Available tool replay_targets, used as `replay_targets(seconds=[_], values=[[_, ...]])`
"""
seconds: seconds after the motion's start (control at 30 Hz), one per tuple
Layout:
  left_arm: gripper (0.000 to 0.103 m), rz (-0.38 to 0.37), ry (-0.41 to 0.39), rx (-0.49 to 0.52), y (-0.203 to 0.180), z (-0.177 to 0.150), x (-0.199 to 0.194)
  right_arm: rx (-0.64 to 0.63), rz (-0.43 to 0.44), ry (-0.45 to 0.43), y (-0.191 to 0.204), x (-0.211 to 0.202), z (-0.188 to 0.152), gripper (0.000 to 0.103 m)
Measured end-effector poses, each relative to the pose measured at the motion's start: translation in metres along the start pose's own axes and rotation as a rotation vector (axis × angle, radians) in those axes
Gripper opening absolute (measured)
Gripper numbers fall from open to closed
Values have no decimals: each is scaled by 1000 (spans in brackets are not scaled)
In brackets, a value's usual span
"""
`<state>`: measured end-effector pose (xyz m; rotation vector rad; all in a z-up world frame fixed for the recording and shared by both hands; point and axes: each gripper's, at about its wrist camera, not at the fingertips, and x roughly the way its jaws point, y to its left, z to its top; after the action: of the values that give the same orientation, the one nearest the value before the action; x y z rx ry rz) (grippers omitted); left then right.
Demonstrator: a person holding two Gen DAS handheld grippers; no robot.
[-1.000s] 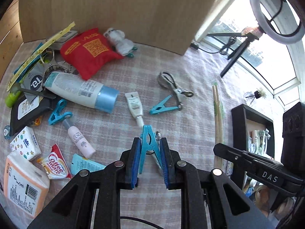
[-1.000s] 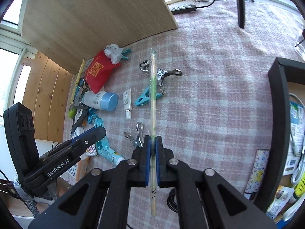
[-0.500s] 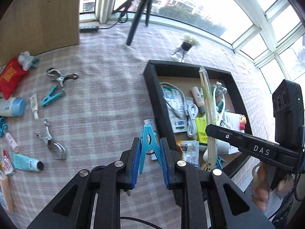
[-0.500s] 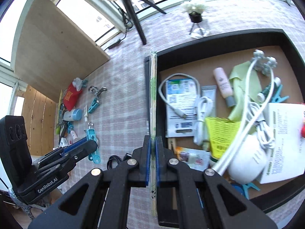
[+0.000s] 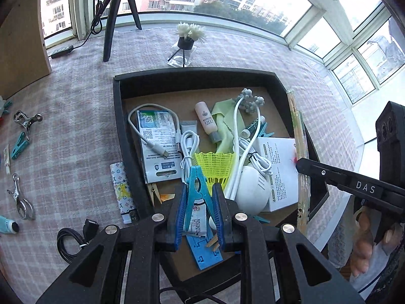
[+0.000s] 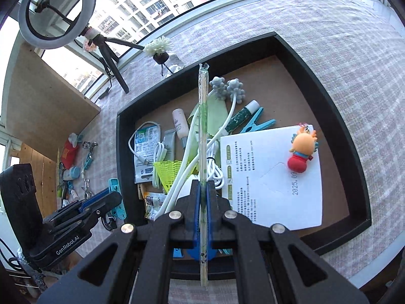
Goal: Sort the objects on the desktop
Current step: 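Carry the chopsticks and blue clothespin into the tray and release both, then move both open tools back over the table toward the pile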
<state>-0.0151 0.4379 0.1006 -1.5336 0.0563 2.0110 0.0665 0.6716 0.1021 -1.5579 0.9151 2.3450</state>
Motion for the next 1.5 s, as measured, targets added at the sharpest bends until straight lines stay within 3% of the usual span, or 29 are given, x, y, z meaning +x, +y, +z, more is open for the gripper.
replay_targets(seconds=[0.1, 0.17, 0.23, 0.5, 0.73, 1.03, 1.2, 1.5], values=[[21, -10, -11, -1, -8, 5, 2, 0, -17, -5, -7, -2, 4, 5], [50, -15, -16, -19, -8, 7, 3, 11, -15, 5, -12, -3, 7, 18], [51, 0, -41, -17, -10, 8, 2, 10, -12, -8, -14, -7, 7, 35], [51, 65, -37, -20, 0, 5, -1, -47, -63, -36, -1, -8, 1, 37], [51, 118, -86, -46, 24, -5, -29, -102, -74, -50, 32, -3, -12, 38], [52, 172, -170, -71, 66, -35, -87, -237, -84, -93, 109, 0, -43, 41], [60, 239, -224, -73, 95, -59, -124, -313, -79, -124, 160, 3, -72, 45], [72, 313, -263, -173, 156, -99, -176, -391, -11, -123, 235, 17, -116, 45]])
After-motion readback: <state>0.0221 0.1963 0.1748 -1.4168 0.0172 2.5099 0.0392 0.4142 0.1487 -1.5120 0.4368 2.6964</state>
